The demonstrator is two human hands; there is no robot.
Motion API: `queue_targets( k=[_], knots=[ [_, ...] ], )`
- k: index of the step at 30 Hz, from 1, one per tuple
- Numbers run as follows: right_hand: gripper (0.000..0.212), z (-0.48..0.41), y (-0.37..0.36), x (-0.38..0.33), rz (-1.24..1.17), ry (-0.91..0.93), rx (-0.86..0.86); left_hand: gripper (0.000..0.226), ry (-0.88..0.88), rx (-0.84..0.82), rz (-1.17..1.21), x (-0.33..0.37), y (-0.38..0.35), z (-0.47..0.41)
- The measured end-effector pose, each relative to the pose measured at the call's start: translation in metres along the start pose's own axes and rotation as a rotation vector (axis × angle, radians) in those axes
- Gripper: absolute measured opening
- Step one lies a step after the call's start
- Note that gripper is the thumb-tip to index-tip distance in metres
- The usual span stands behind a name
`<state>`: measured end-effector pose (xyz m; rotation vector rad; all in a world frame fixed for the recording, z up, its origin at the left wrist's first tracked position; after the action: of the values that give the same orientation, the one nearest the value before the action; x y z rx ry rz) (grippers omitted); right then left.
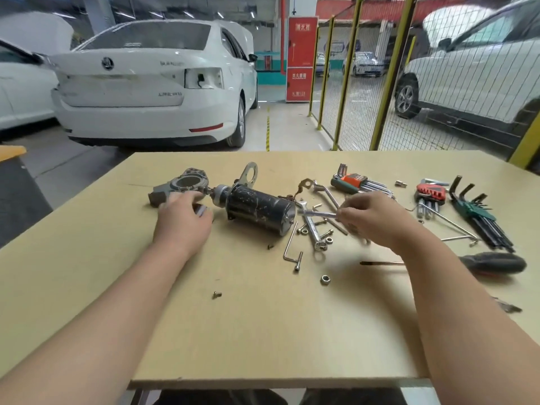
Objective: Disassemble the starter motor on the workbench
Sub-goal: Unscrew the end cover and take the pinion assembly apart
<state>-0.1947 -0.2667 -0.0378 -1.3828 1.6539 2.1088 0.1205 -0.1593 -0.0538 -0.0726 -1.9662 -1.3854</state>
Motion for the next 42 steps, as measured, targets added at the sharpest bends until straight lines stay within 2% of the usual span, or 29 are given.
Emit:
queue_targets(
  k=[3, 5, 7, 9, 11, 12, 15, 18, 21, 23, 27, 30, 32, 38, 42],
  knots=[
    [0.019, -0.003, -0.015, -0.005, 0.050, -0.016, -0.094, 0.039, -0.174, 0.062, 0.004, 0.034, -0.011, 0.007],
    [0.019, -0.006, -0.020, -0.005, 0.015, -0.016, -0.105, 0.044, -0.366, 0.059, -0.017, 0.053, -0.008, 0.023],
    [0.021, -0.008, -0.022, -0.003, -0.010, -0.019, -0.117, 0.057, -0.611, -0.088, -0.082, 0.066, -0.014, 0.051],
    [0.022, -0.009, -0.024, -0.001, -0.024, -0.028, -0.141, 0.065, -0.774, -0.244, -0.250, 0.069, -0.034, 0.082],
    [0.023, -0.009, -0.029, 0.000, -0.072, -0.048, -0.186, 0.069, -0.747, -0.343, -0.402, 0.063, -0.055, 0.092],
    [0.024, -0.009, -0.032, 0.001, -0.123, -0.061, -0.217, 0.072, -0.695, -0.338, -0.423, 0.063, -0.059, 0.087],
    [0.027, -0.006, -0.038, 0.004, -0.190, -0.093, -0.258, 0.069, -0.570, -0.167, -0.383, 0.078, -0.056, 0.063],
    [0.034, -0.003, -0.043, -0.001, 0.028, -0.111, -0.248, 0.060, -0.507, -0.069, -0.357, 0.090, -0.058, 0.039],
    [0.034, -0.001, -0.048, -0.008, 0.176, -0.078, -0.228, 0.063, -0.552, -0.074, -0.435, 0.097, -0.070, 0.030],
    [0.031, -0.002, -0.048, -0.012, 0.247, -0.048, -0.187, 0.066, -0.549, -0.084, -0.460, 0.098, -0.076, 0.026],
    [0.020, -0.002, -0.045, -0.017, 0.342, 0.010, -0.089, 0.056, -0.534, -0.062, -0.422, 0.100, -0.080, 0.021],
    [0.011, -0.006, -0.042, -0.015, 0.380, -0.008, 0.002, 0.056, -0.521, -0.028, -0.406, 0.108, -0.081, 0.020],
    [0.013, -0.009, -0.037, -0.017, 0.429, -0.021, 0.039, 0.057, -0.488, -0.016, -0.403, 0.111, -0.083, 0.018],
    [0.019, -0.029, -0.034, -0.016, 0.649, -0.032, -0.122, 0.059, -0.457, 0.020, -0.410, 0.111, -0.085, 0.014],
    [0.015, -0.033, -0.032, -0.022, 0.713, -0.013, -0.060, 0.059, -0.457, 0.027, -0.395, 0.111, -0.085, 0.015]
  ],
)
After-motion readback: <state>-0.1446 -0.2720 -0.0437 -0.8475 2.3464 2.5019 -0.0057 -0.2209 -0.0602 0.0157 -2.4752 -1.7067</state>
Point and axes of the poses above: each hand's wrist, its own z-axis away from the middle knuckle, its own y-axis out of the back of the hand, x = y × z, the point moved 8 cm from there along -z, towards the middle knuckle, and after that the axes turned 15 degrees about -x, right-handed, at the moved point
